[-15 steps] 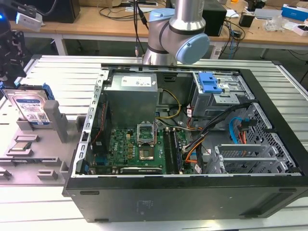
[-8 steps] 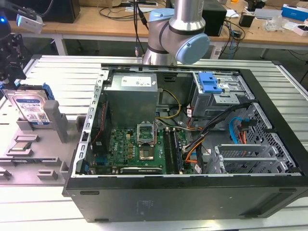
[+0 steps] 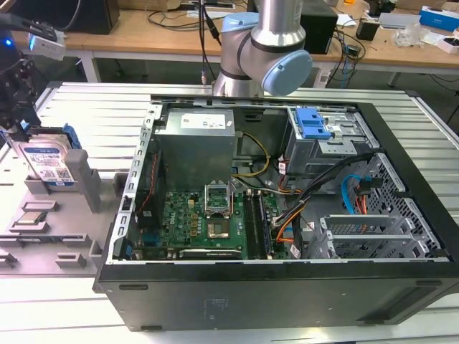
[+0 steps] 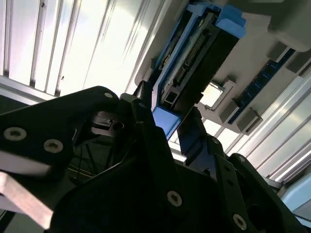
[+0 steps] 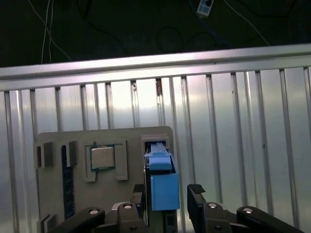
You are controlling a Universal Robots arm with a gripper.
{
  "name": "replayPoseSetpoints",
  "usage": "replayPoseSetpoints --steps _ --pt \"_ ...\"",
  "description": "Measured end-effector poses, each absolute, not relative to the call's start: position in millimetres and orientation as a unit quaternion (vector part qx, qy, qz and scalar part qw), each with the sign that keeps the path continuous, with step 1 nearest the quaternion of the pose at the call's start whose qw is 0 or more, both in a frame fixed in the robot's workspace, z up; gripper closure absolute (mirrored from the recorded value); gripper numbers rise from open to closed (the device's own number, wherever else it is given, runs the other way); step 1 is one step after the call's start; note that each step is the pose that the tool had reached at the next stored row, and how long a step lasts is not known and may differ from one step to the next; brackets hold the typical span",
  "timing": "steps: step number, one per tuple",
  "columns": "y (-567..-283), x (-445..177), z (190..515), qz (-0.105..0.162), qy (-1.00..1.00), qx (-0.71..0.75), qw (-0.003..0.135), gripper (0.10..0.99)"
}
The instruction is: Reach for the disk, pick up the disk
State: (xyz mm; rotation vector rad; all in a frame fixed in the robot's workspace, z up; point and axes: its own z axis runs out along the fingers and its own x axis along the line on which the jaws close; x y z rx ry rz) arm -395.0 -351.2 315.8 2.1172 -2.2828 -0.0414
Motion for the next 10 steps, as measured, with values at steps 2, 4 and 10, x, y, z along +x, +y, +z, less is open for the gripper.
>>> replayPoseSetpoints --steps 2,4,10 --pt "-351 -395 311 -0.013 -0.729 0.684 0.014 0.604" --pt "-351 -396 307 -0.013 -0.726 0.688 0.014 0.604" --pt "-351 -397 290 -0.013 -0.719 0.695 0.014 0.604"
